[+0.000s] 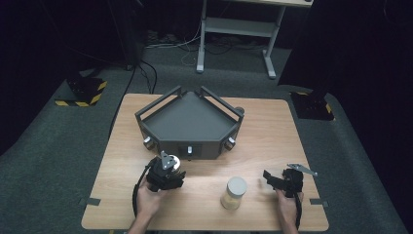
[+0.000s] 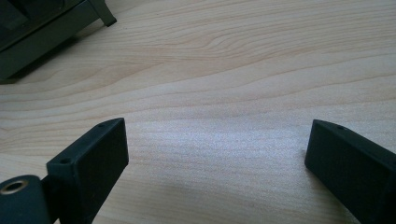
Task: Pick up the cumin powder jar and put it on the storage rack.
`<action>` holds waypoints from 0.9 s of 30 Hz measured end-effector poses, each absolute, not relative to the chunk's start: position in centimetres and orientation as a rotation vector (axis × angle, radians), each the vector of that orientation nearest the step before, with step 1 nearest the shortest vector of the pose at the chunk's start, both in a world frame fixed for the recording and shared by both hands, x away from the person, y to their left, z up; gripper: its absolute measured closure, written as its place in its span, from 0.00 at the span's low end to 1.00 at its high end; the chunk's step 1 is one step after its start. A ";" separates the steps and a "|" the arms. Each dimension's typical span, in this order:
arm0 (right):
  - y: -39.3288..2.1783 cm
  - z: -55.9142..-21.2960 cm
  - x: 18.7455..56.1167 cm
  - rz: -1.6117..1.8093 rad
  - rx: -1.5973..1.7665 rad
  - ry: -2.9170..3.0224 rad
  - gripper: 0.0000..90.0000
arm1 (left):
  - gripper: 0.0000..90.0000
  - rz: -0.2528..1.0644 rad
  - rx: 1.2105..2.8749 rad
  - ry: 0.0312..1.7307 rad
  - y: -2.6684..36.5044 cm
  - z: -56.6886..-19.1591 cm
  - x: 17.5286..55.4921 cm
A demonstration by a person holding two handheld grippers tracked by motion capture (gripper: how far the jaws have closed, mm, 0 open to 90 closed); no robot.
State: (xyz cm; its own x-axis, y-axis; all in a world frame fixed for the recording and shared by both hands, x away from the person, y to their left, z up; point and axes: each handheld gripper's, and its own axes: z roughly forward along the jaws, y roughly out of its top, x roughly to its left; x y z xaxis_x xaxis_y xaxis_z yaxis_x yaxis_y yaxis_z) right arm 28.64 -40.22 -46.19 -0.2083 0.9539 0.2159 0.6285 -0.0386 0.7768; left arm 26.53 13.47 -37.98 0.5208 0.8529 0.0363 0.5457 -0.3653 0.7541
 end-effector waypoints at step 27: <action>-40.5 -46.3 28.6 1.149 1.675 1.845 0.06 | 0.35 0.504 1.998 1.031 14.3 -29.9 32.6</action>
State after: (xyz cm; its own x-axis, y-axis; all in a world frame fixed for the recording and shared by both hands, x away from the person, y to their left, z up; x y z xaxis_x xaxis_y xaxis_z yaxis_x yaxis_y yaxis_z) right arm 28.58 -40.48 -46.30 -0.2059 0.9510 0.2306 0.6266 -0.0528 0.7775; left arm 32.58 14.26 -29.89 0.5860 0.8102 -0.0161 0.4854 -0.3350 0.8076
